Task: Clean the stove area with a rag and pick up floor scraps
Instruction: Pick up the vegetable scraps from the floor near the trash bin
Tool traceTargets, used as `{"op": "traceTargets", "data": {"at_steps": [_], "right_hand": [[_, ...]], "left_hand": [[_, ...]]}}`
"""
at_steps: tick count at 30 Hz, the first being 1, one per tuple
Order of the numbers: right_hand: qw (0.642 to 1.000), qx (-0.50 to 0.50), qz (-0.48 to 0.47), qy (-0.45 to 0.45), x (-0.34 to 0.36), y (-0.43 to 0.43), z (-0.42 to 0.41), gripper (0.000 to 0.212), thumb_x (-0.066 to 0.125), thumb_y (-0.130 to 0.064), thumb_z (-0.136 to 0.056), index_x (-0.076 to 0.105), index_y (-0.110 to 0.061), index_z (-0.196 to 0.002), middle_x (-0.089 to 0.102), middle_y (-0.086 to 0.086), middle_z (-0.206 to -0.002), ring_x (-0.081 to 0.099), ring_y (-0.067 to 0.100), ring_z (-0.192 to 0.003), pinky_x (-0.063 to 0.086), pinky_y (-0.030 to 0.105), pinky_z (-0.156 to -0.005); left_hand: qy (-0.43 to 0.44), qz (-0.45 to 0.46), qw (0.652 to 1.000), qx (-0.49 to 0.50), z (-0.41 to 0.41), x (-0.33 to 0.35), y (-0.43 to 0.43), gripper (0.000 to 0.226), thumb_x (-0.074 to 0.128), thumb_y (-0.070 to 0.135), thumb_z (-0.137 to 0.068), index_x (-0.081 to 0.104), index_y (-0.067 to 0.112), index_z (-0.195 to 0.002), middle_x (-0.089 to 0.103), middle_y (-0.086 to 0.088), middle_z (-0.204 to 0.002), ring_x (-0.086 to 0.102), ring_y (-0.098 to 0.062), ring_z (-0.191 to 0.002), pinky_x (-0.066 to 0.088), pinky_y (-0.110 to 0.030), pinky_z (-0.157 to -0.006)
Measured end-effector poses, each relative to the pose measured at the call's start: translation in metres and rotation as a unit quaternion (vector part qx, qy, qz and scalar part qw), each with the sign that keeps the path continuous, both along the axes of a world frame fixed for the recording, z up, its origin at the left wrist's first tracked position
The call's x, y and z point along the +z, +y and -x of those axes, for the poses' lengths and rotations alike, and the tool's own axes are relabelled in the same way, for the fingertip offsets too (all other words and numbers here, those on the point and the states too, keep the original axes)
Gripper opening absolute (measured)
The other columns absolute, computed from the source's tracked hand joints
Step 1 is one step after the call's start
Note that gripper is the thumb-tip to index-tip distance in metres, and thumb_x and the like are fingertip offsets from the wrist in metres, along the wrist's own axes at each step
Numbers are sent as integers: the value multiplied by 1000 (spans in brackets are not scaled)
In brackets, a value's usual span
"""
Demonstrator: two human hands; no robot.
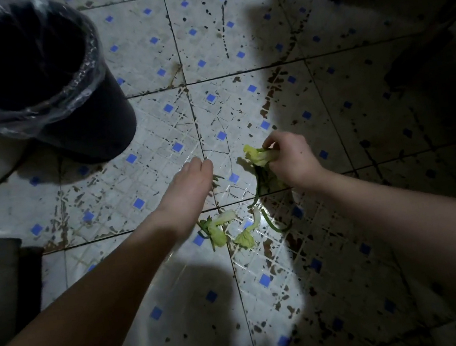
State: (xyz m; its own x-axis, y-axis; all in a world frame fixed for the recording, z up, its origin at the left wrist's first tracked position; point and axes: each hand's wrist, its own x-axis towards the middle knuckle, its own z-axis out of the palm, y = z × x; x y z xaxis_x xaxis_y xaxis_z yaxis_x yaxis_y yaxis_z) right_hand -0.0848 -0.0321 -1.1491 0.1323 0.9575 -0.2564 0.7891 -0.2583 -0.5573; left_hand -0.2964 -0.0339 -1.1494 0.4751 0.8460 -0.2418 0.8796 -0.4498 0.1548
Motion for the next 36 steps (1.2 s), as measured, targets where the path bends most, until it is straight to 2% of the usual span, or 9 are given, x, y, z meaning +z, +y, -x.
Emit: {"op": "traceTargets", "data": {"at_steps": [4, 7, 12, 15, 17, 22, 26, 32, 36], "right_hand": [[999, 30, -28, -6, 15, 7, 6, 42, 56, 11, -76, 62, -12, -110, 59, 10, -113, 56, 23, -99, 47, 31, -74], [998, 23, -51, 12, 29, 15, 15, 43, 55, 12, -74, 62, -16, -107, 60, 8, -106, 57, 19, -87, 52, 29, -64], [995, 18, -86, 48, 55, 28, 36, 41, 56, 13, -72, 66, -15, -101, 60, 8, -97, 61, 17, -69, 54, 25, -49], [992, 43, -112, 38, 71, 37, 48, 42, 55, 13, -72, 67, -11, -104, 62, 10, -102, 62, 19, -74, 55, 25, -50], [990, 55, -127, 26, 81, 44, 54, 42, 55, 12, -73, 68, -11, -106, 63, 10, -104, 60, 18, -78, 48, 16, -47], [983, 56, -171, 31, 118, 62, 74, 40, 58, 10, -76, 69, -11, -108, 63, 9, -112, 61, 19, -98, 57, 28, -79], [978, 44, -198, 42, 145, 82, 88, 39, 58, 11, -76, 70, -9, -108, 66, 9, -112, 60, 10, -87, 49, 14, -65], [968, 31, -239, 76, 169, 106, 113, 38, 58, 10, -73, 72, -8, -103, 70, 7, -105, 60, 12, -94, 49, 22, -82], [971, 33, -225, 78, 170, 114, 124, 37, 60, 9, -75, 72, -11, -104, 69, 6, -106, 62, 15, -97, 53, 28, -89]], "left_hand": [[3, -11, 1000, 17, 12, 11, 6, 55, 65, -11, -71, 39, 11, -114, 45, -9, -112, 46, -24, -103, 43, -33, -87], [-12, -21, 999, 38, 23, 27, 10, 48, 60, -10, -77, 40, 9, -116, 45, -12, -117, 46, -27, -107, 42, -34, -89], [-16, -46, 997, 52, 43, 58, 12, 54, 58, -16, -69, 39, 9, -113, 43, -12, -113, 45, -28, -103, 43, -37, -85], [-11, -69, 995, 66, 52, 78, 18, 53, 54, -20, -69, 41, 7, -112, 44, -14, -111, 45, -30, -101, 40, -36, -81], [-16, -90, 993, 78, 58, 91, 23, 49, 51, -22, -71, 41, 6, -110, 44, -16, -110, 45, -32, -99, 39, -37, -79], [-31, -120, 988, 88, 75, 124, 35, 39, 47, -21, -77, 42, 4, -106, 44, -20, -110, 45, -36, -102, 37, -38, -77], [-47, -153, 980, 122, 90, 149, 50, 26, 43, -9, -87, 45, 1, -111, 44, -22, -112, 46, -40, -103, 40, -48, -86], [7, -233, 956, 177, 123, 172, 65, 31, 50, -4, -86, 47, 9, -114, 49, -16, -111, 50, -36, -102, 40, -43, -79], [41, -239, 953, 181, 142, 178, 74, 34, 56, -3, -83, 47, 9, -113, 50, -15, -111, 50, -35, -103, 36, -40, -73]]}}
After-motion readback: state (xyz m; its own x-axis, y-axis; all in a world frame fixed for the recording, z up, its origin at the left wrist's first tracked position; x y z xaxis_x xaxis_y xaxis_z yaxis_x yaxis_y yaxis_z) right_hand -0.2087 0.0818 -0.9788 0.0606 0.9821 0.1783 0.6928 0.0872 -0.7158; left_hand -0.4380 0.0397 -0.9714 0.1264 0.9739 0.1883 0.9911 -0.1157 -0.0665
